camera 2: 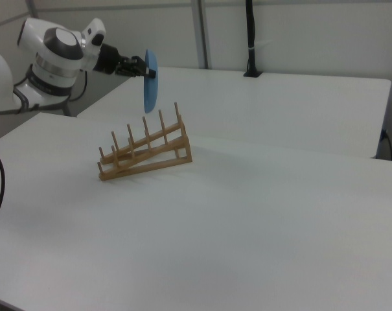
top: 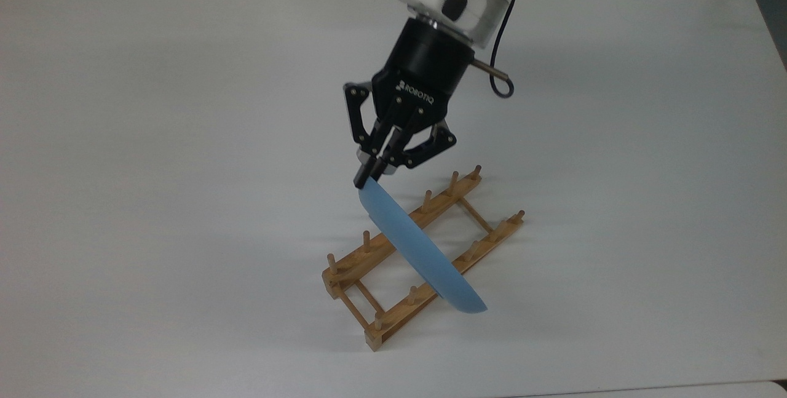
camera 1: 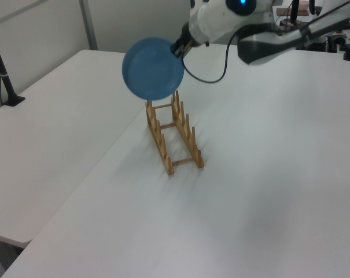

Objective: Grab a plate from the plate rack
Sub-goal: 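Lift the blue plate up out of the wooden rack, then carry the blue plate away from the rack and lower it flat onto the table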

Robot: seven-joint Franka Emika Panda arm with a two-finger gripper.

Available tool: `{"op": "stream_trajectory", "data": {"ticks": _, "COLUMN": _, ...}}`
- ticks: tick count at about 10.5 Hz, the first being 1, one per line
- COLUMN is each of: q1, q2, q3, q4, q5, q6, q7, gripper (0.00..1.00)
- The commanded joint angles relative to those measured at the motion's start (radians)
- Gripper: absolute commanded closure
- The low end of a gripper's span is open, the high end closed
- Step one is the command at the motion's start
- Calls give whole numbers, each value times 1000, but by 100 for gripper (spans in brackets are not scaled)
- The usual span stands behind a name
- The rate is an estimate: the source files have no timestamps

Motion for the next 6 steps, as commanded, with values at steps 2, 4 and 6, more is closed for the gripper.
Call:
{"op": "stream_trajectory", "data": {"ticks": 2, "q1": -81, "q2": -118, "q3": -6, "q4": -71, "q5": 397, "q6": 18, "q7": -234, "gripper": 100}}
{"op": "stream_trajectory", "data": {"ticks": 4, "q1": -124, "q2": -144, "q3": -7, "q4": -86, "q5": 732, "q6": -69, "q7": -539, "gripper": 100}}
{"op": "stream_trajectory", "data": {"ticks": 6, "q1": -190, "q2": -164, "q3": -7, "q4": -89, "q5": 978, "q6": -231, "q7": -830, "gripper": 100}}
